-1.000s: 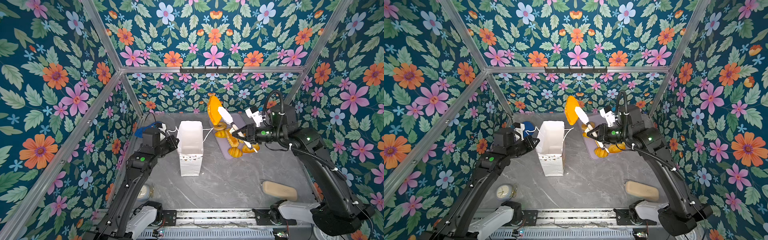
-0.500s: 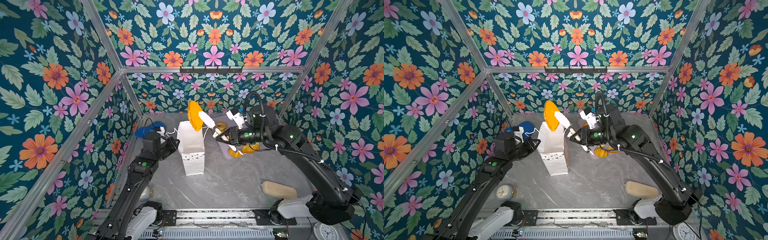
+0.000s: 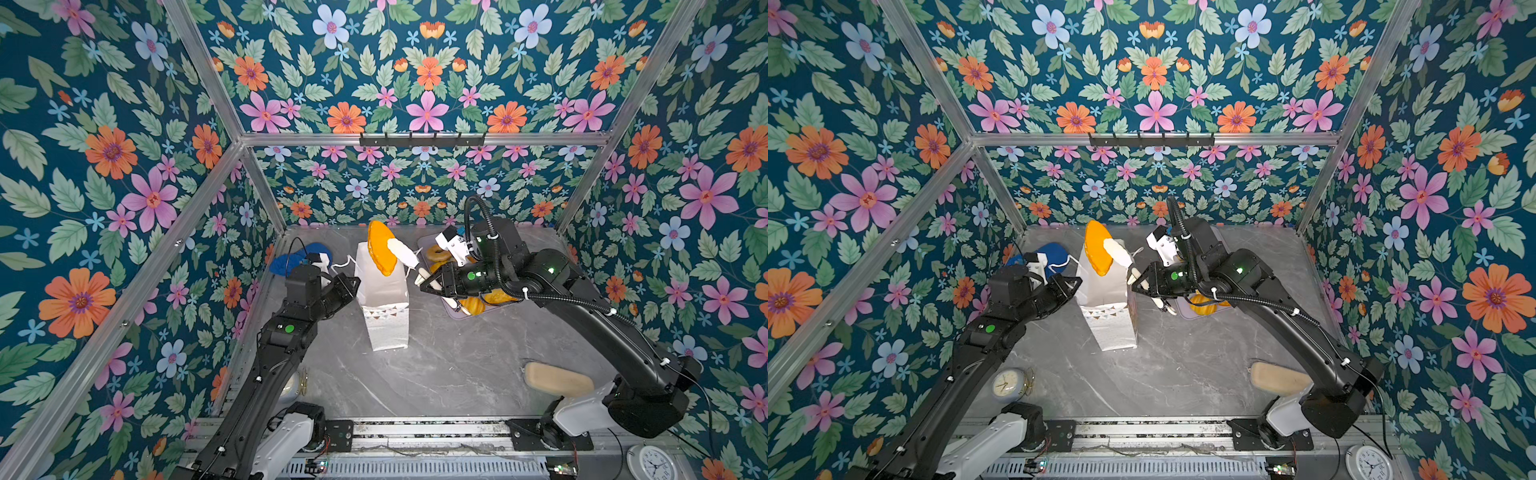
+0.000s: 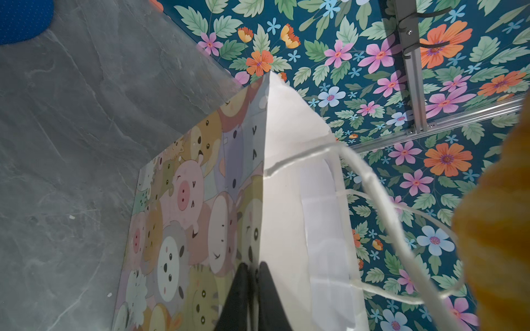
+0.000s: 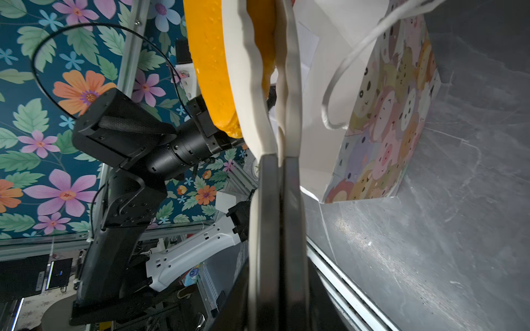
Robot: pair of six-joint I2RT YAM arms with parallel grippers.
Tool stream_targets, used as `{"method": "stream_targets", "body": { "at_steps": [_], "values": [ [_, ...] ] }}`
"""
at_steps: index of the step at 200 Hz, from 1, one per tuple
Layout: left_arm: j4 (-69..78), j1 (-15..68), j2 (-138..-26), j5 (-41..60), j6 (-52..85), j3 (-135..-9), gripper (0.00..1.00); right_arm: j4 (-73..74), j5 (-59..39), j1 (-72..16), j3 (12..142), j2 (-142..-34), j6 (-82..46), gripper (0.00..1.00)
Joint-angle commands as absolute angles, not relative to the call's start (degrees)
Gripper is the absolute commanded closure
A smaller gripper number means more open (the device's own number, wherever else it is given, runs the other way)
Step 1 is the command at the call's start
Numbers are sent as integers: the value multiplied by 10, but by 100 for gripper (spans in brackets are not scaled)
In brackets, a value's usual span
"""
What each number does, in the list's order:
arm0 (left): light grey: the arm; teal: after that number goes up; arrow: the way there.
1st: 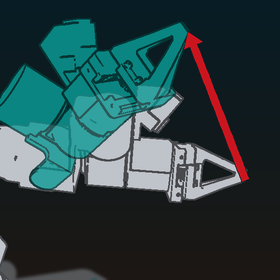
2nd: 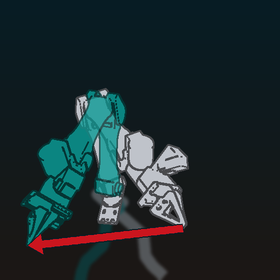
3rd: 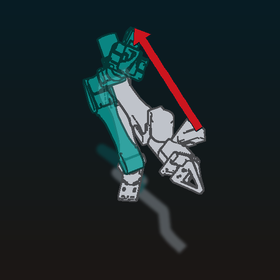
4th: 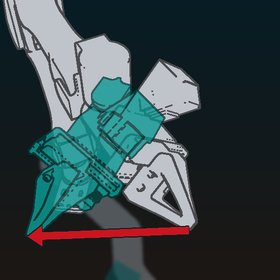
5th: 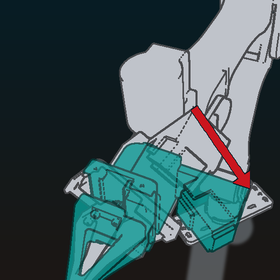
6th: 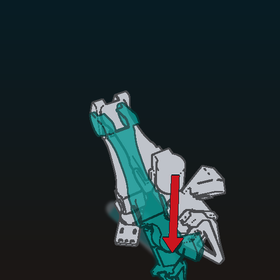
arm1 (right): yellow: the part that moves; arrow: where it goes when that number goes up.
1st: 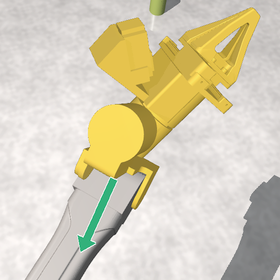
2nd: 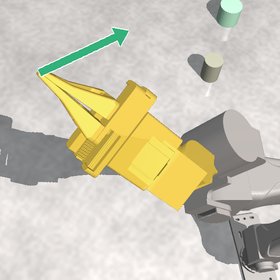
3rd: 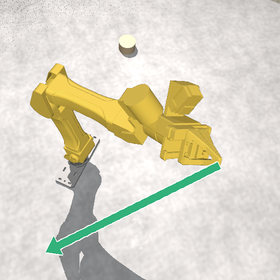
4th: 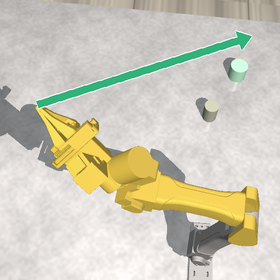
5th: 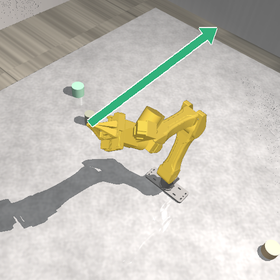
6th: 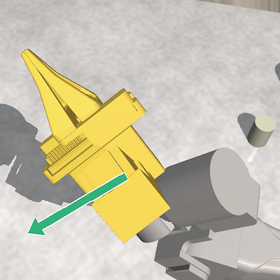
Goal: Place the fake bread into the paper bag
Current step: 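Lift the pinched orange bread and carry it toward the paper bag, then lower the orange bread into the bag opening and open the tongs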
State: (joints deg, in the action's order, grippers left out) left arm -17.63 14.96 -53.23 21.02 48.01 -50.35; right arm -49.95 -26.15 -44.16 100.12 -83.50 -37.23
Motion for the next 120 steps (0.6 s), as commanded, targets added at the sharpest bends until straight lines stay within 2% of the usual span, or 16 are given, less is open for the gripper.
{"method": "stream_targets", "body": {
  "at_steps": [1,120],
  "values": [
    [-159,149,-533,214,479,-505,89,-506,-227,-451,1004,-842,-354,88],
    [-162,149,-533,218,476,-508,88,-577,-122,-489,1036,-892,-316,87]
  ]
}}
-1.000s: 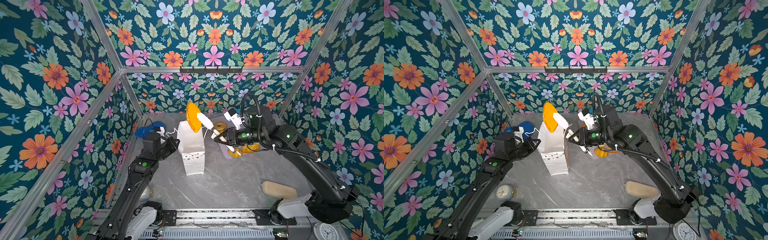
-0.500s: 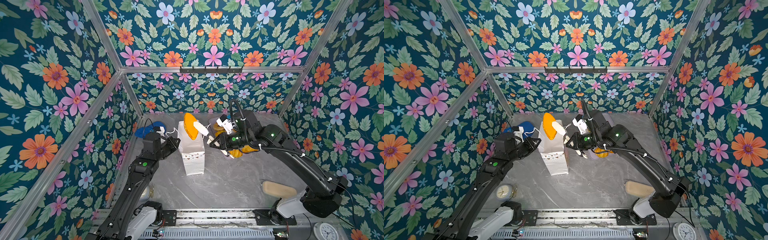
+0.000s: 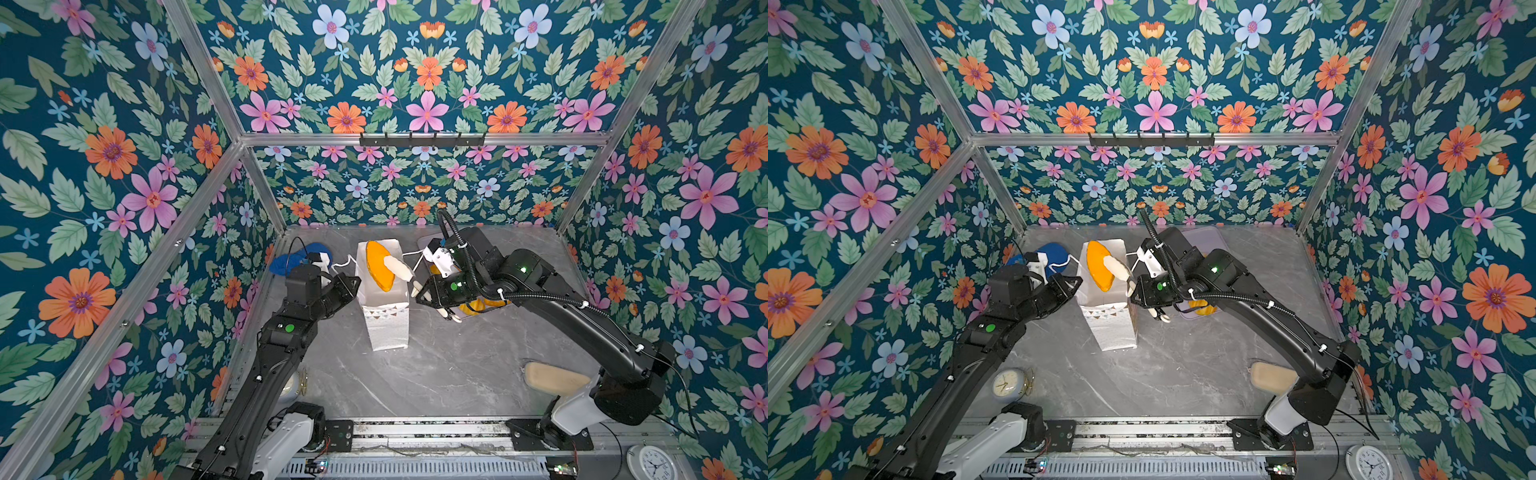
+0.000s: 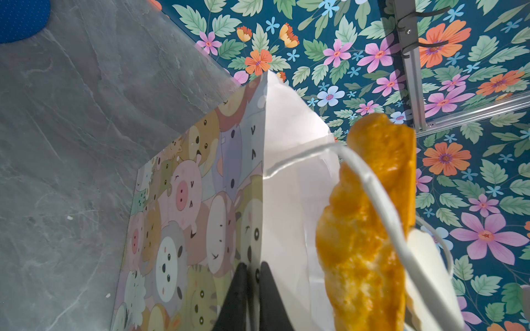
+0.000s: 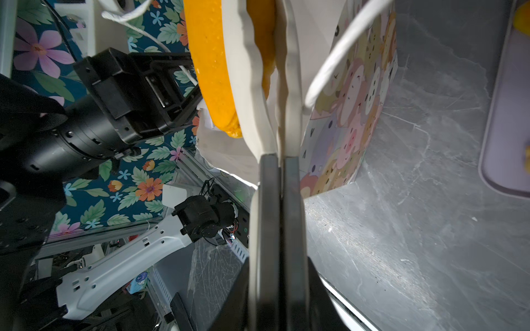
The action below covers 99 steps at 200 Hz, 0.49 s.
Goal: Place the fake bread into the paper bag
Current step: 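Lower the orange bread into the bag opening and open the tongs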
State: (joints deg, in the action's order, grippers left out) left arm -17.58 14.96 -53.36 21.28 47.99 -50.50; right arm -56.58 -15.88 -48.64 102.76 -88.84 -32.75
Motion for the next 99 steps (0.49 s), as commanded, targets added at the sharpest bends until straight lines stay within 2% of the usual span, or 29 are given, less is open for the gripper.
{"method": "stream_targets", "body": {
  "at_steps": [1,39,99],
  "values": [
    [-162,149,-533,218,476,-508,88,-577,-122,-489,1036,-892,-316,87],
    [-163,149,-535,219,475,-509,88,-589,-107,-495,1040,-900,-310,82],
    [-164,149,-534,219,473,-509,88,-589,-106,-499,1045,-902,-308,68]
  ]
}}
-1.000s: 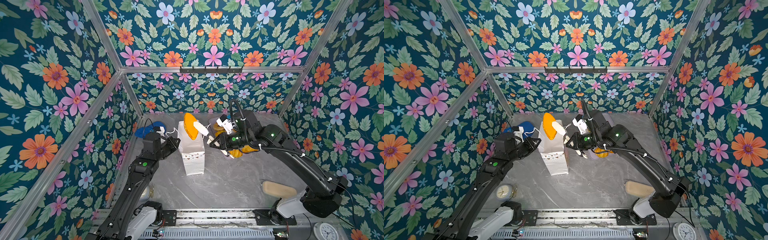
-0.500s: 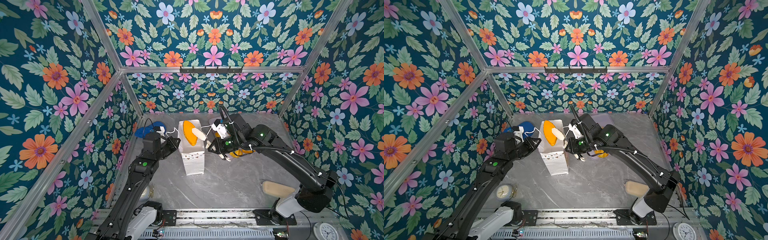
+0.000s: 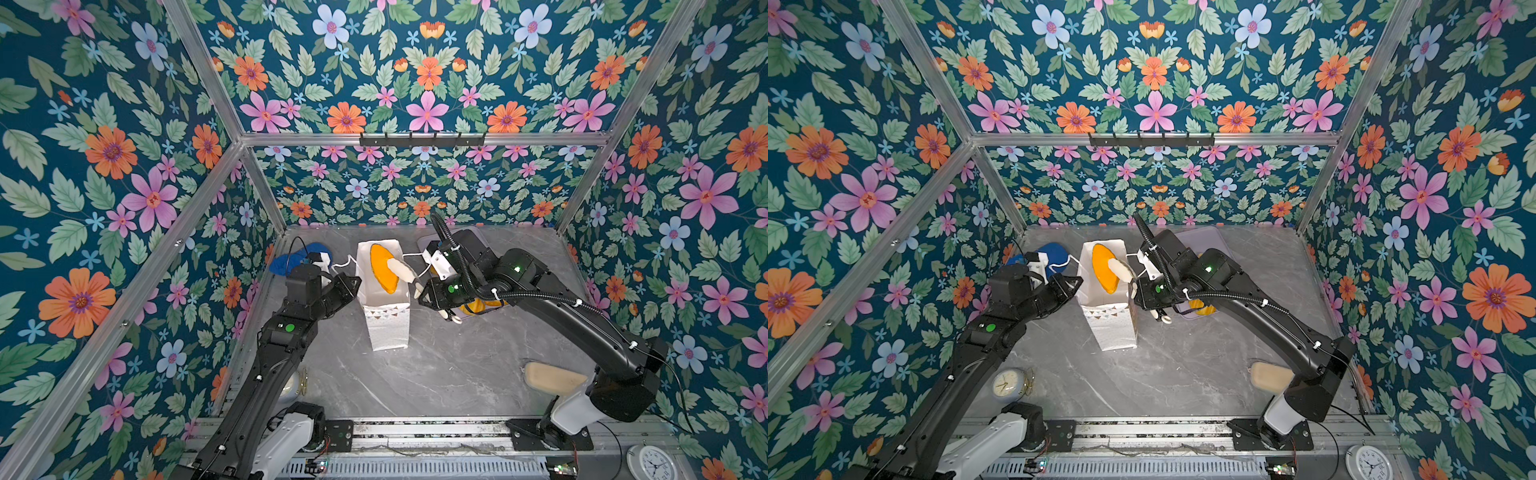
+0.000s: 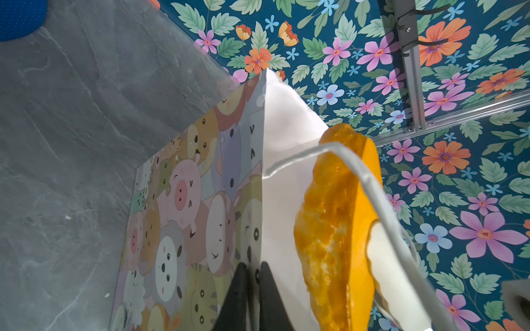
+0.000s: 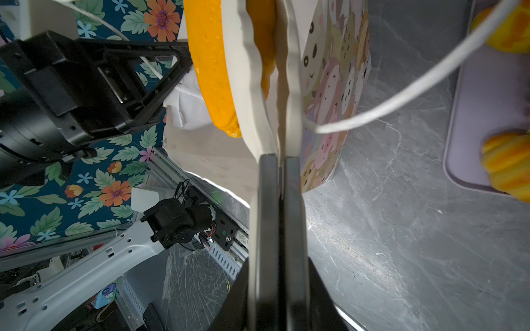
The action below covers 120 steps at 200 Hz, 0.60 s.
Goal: Place the fake bread into the paper bag
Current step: 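Lower the orange bread into the bag opening and open the tongs, then raise the empty tongs out of the bag back toward the tray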
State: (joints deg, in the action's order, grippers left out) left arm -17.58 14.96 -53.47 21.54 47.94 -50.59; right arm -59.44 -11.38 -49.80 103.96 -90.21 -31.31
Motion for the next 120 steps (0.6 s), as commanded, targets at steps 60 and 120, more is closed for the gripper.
{"method": "stream_targets", "body": {
  "at_steps": [60,120],
  "values": [
    [-165,149,-534,218,471,-510,88,-587,-105,-502,1046,-899,-309,61],
    [-179,149,-536,210,462,-523,79,-563,-129,-503,1047,-886,-310,65]
  ]
}}
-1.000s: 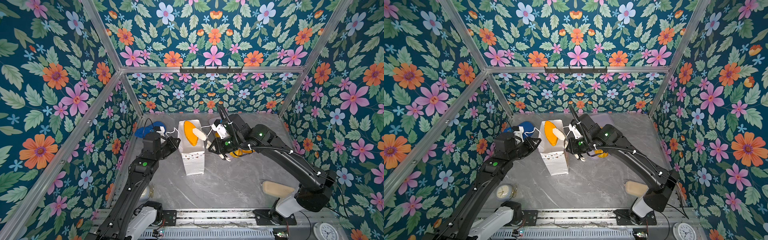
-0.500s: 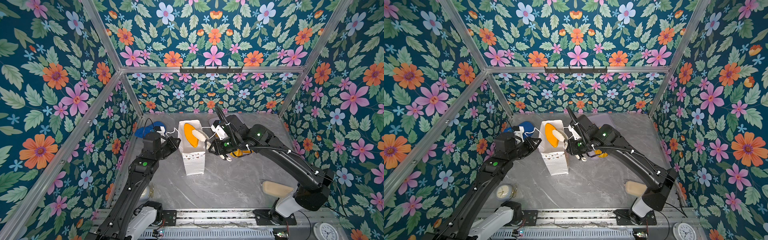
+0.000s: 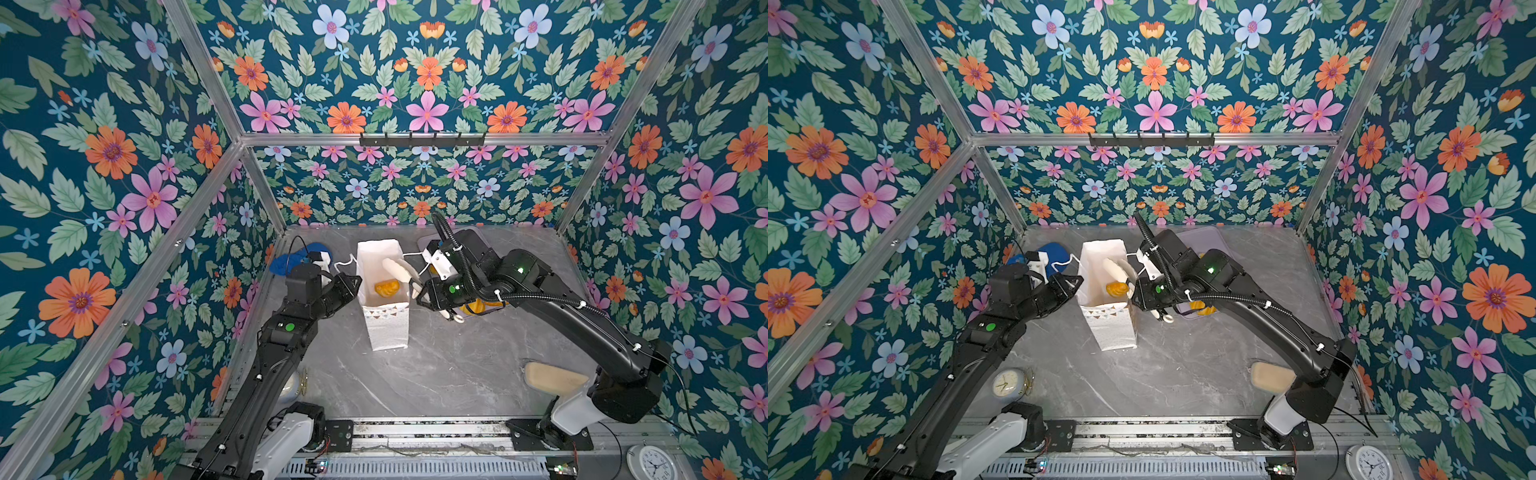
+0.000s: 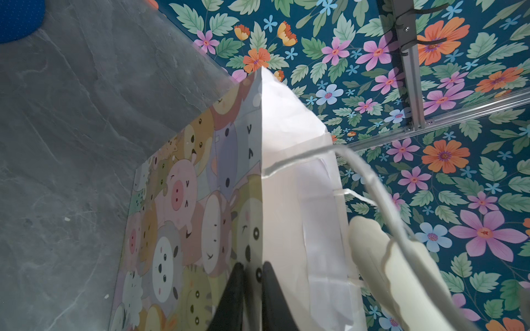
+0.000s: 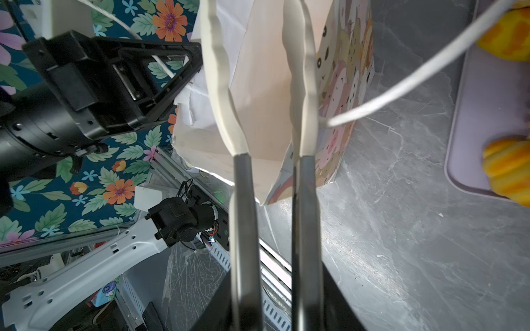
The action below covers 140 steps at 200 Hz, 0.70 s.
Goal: Place the fake bread into the paper bag
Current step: 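Raise the empty tongs out of the bag back toward the tray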
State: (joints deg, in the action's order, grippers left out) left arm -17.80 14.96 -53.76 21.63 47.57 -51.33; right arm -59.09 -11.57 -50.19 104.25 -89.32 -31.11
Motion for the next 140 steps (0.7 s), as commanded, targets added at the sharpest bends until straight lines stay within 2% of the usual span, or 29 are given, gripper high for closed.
{"method": "stream_targets", "body": {
  "at_steps": [1,74,119,140],
  "values": [
    [-179,149,-536,209,461,-523,78,-562,-130,-503,1047,-885,-309,65],
    [-207,149,-539,201,439,-547,48,-551,-137,-503,1082,-866,-296,68],
    [-232,149,-556,204,410,-569,37,-597,-73,-499,1120,-853,-264,68],
    [-244,149,-562,203,397,-579,34,-608,-66,-483,1124,-843,-257,68]
  ]
}}
